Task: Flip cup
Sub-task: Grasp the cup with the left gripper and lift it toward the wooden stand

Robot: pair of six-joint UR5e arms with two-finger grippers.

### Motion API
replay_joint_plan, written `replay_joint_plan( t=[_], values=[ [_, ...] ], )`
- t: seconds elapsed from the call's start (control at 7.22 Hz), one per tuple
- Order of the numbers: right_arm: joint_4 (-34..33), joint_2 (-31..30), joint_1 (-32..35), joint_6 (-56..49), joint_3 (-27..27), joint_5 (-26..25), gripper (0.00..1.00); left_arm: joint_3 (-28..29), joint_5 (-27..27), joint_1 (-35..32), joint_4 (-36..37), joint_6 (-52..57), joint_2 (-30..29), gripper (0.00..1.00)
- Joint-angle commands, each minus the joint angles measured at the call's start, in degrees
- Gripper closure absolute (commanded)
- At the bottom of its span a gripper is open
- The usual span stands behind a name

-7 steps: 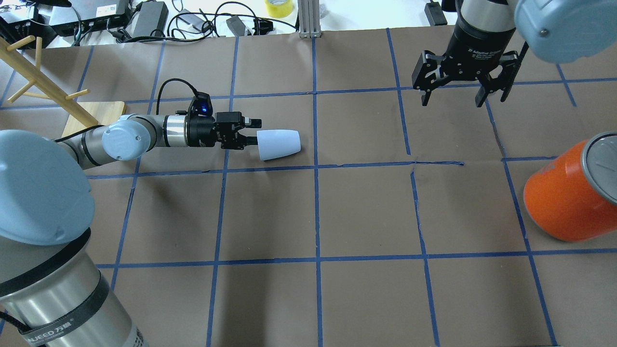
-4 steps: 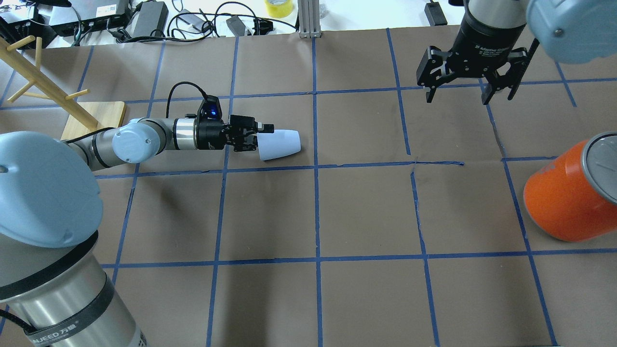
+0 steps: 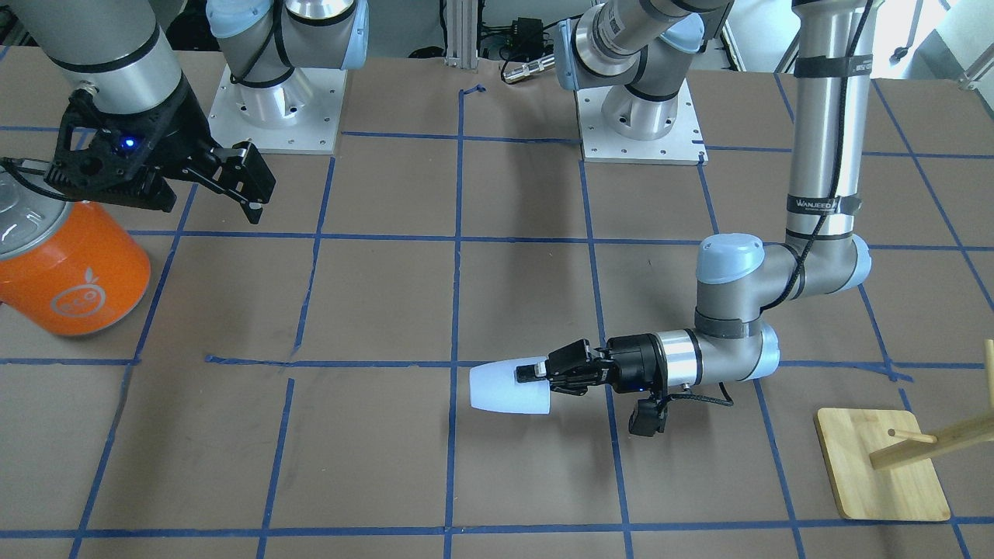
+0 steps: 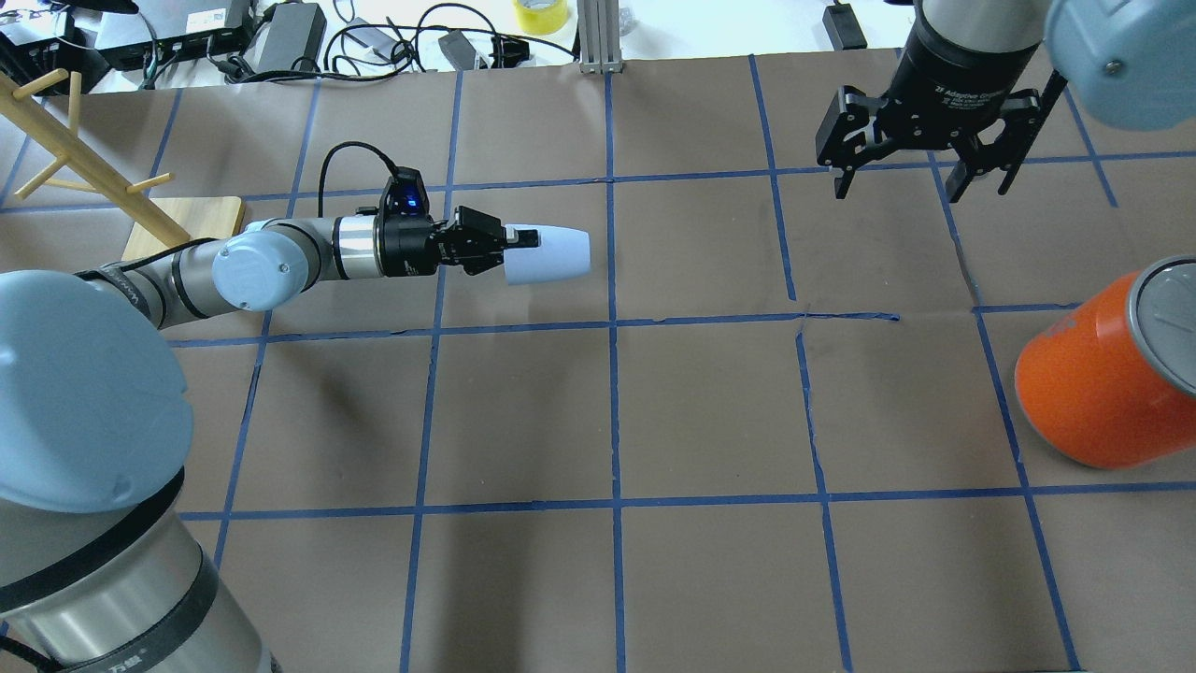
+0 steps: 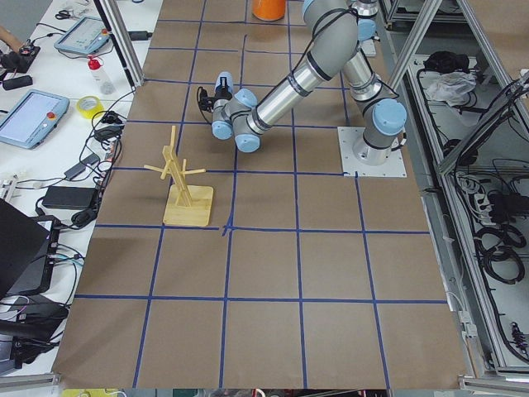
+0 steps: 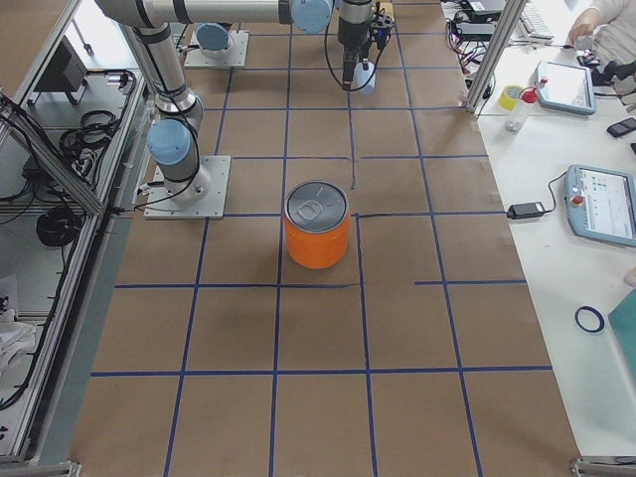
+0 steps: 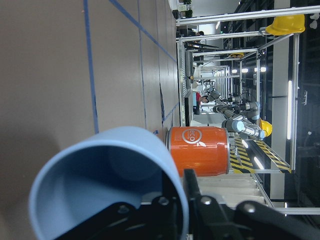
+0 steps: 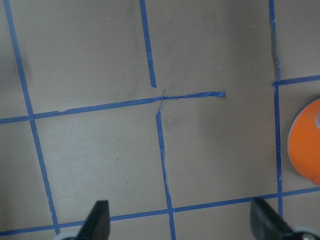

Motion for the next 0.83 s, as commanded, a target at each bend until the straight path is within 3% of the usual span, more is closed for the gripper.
replay_joint_plan(
  t=[0.0, 0.14, 0.28, 0.42, 0.55, 0.69],
  values=[
    [-0.01, -0.04, -0.08, -0.03, 0.02, -0.01, 0.0, 1.39, -1.27, -0.72, 0.19, -9.79, 5.03, 1.0],
    [0.17, -0.13, 0.09, -0.11, 0.02, -0.27, 0.0, 2.97, 0.9, -0.72, 2.98, -16.04, 8.2, 1.0],
    [0.25, -0.04, -0.17, -0.99, 0.02, -0.28, 0.0, 5.94, 10.58, -0.29, 9.88, -28.2, 10.32, 1.0],
    [-0.01, -0.13, -0.08, -0.99, -0.07, -0.1, 0.0, 9.54, 23.91, -0.37, 25.09, -49.9, 10.77, 1.0],
    [-0.1, -0.04, -0.08, -0.82, 0.02, -0.1, 0.0, 10.79, 32.91, -0.89, 35.51, -57.6, 10.86, 1.0],
    [-0.36, -0.04, -0.08, -0.73, 0.02, -0.1, 0.0, 11.33, 43.1, -1.59, 36.74, -57.24, 10.86, 1.0]
  ],
)
